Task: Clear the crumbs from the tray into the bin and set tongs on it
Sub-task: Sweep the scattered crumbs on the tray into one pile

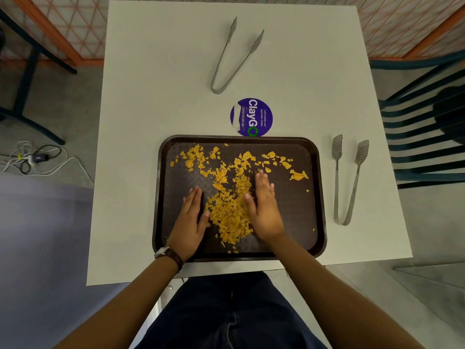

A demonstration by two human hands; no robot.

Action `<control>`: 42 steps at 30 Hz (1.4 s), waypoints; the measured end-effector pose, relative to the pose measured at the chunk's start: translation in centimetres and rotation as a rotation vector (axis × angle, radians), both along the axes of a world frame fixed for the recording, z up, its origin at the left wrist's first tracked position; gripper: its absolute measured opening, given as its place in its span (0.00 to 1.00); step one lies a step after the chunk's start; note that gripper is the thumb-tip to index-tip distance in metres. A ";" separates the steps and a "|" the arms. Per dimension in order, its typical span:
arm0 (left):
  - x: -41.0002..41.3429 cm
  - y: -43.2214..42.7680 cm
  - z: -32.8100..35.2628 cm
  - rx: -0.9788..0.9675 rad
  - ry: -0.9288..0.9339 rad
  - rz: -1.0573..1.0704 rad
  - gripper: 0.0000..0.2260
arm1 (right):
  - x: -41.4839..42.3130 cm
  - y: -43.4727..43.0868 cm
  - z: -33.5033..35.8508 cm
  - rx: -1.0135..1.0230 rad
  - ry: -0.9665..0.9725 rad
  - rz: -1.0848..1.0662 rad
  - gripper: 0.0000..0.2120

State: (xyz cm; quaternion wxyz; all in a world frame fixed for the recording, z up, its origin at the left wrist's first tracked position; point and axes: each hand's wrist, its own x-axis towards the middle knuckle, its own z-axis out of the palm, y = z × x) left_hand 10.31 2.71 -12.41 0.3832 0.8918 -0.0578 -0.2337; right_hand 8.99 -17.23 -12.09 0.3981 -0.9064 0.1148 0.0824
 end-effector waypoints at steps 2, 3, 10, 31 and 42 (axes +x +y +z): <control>0.4 -0.1 0.3 -0.010 0.004 0.025 0.27 | -0.4 -2.5 -0.4 -0.062 -0.019 -0.098 0.30; 0.6 -0.1 0.3 -0.008 0.004 0.026 0.27 | -0.4 -3.9 -0.7 -0.091 -0.022 -0.144 0.30; 1.4 -0.6 0.8 -0.006 -0.014 0.023 0.27 | 1.5 -8.3 -2.9 -0.234 0.051 -0.252 0.30; 1.6 -0.2 1.3 -0.023 -0.018 0.071 0.26 | 5.4 -7.3 -3.4 -0.261 -0.011 -0.057 0.25; 1.6 0.4 1.0 -0.026 -0.018 0.078 0.25 | 3.4 -2.5 -2.4 -0.023 -0.136 0.076 0.26</control>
